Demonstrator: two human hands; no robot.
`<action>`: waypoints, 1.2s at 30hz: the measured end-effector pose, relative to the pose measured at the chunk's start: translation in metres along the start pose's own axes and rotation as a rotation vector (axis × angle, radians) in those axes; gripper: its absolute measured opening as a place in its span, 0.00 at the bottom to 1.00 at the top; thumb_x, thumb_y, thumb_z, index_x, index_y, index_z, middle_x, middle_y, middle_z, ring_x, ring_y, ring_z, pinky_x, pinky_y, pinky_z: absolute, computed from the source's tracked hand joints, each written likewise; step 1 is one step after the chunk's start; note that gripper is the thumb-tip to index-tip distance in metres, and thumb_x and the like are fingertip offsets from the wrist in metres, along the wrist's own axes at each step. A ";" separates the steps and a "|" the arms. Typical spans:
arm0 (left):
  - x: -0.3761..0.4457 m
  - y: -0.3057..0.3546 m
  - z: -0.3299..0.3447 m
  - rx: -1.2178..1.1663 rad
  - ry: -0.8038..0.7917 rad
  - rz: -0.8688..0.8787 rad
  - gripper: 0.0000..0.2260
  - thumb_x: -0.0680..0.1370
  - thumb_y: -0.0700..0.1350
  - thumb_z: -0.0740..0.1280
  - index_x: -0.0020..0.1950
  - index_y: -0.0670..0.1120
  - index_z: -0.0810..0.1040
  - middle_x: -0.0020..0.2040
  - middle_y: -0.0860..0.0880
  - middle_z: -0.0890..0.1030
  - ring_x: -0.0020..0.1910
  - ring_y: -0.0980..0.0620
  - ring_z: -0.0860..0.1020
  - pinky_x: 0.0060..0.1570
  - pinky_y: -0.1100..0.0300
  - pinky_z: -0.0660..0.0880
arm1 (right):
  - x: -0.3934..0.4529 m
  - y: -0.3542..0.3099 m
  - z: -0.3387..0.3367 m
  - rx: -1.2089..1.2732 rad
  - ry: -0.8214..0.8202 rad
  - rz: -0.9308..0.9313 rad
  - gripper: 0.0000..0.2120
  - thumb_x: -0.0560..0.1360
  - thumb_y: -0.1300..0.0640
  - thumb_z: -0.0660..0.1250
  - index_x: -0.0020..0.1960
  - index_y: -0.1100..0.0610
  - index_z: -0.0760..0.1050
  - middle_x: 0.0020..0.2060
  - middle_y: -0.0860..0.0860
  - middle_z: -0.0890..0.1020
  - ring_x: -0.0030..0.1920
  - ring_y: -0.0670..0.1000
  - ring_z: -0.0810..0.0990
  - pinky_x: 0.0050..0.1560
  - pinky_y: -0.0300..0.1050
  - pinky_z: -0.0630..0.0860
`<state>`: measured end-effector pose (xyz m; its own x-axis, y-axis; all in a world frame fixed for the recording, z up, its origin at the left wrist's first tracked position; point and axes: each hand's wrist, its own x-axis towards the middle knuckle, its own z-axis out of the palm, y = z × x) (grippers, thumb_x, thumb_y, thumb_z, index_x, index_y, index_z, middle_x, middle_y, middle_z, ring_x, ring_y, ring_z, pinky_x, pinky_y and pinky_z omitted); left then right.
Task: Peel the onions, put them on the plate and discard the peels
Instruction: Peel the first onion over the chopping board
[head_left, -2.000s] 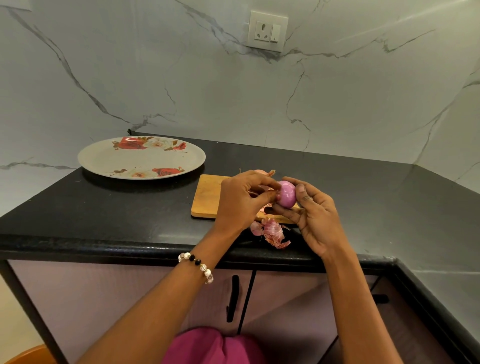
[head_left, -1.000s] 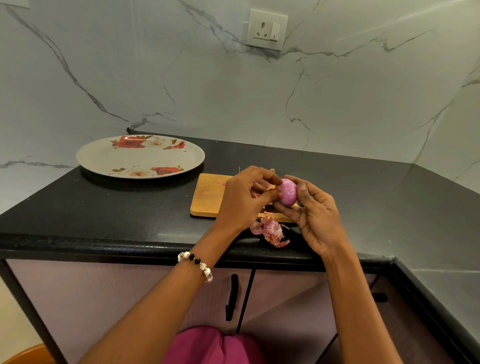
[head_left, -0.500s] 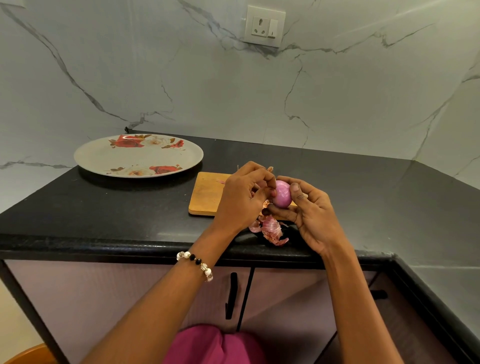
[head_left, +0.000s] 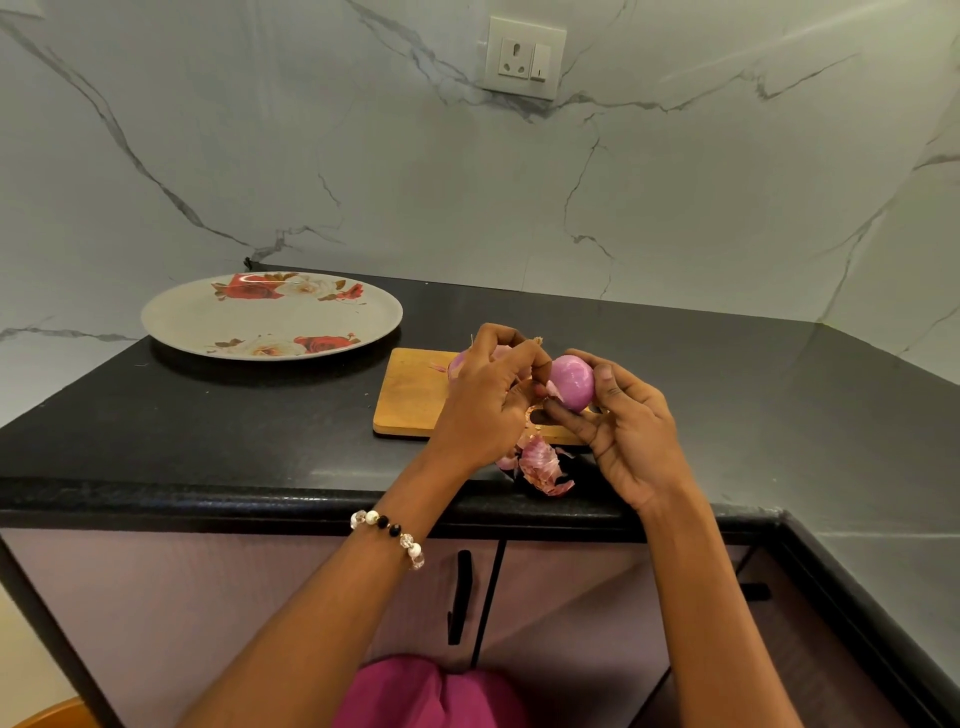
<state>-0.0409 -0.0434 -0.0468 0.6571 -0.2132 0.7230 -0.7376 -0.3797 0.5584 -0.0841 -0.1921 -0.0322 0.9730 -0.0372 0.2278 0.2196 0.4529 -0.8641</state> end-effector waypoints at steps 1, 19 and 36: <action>0.000 0.000 0.000 0.001 -0.002 -0.001 0.13 0.72 0.30 0.66 0.48 0.47 0.77 0.56 0.49 0.69 0.51 0.52 0.76 0.49 0.52 0.79 | 0.000 0.000 0.000 0.013 0.013 -0.002 0.13 0.83 0.60 0.56 0.57 0.66 0.77 0.56 0.62 0.81 0.45 0.57 0.86 0.40 0.43 0.83; 0.002 0.001 -0.004 0.058 0.210 -0.094 0.05 0.75 0.39 0.70 0.50 0.44 0.80 0.46 0.50 0.80 0.40 0.58 0.76 0.39 0.75 0.71 | 0.002 0.001 -0.006 -0.041 0.004 -0.020 0.17 0.76 0.51 0.63 0.59 0.62 0.77 0.52 0.63 0.81 0.38 0.56 0.83 0.32 0.42 0.81; -0.001 0.007 -0.004 0.049 0.028 -0.041 0.05 0.73 0.42 0.73 0.47 0.42 0.84 0.40 0.48 0.84 0.36 0.60 0.78 0.41 0.69 0.73 | 0.002 0.005 -0.005 -0.126 -0.017 -0.055 0.13 0.75 0.60 0.66 0.59 0.62 0.76 0.51 0.59 0.83 0.47 0.59 0.85 0.40 0.53 0.84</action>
<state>-0.0474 -0.0419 -0.0423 0.6816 -0.1711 0.7115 -0.7011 -0.4310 0.5680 -0.0807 -0.1943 -0.0377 0.9582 -0.0436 0.2826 0.2805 0.3349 -0.8995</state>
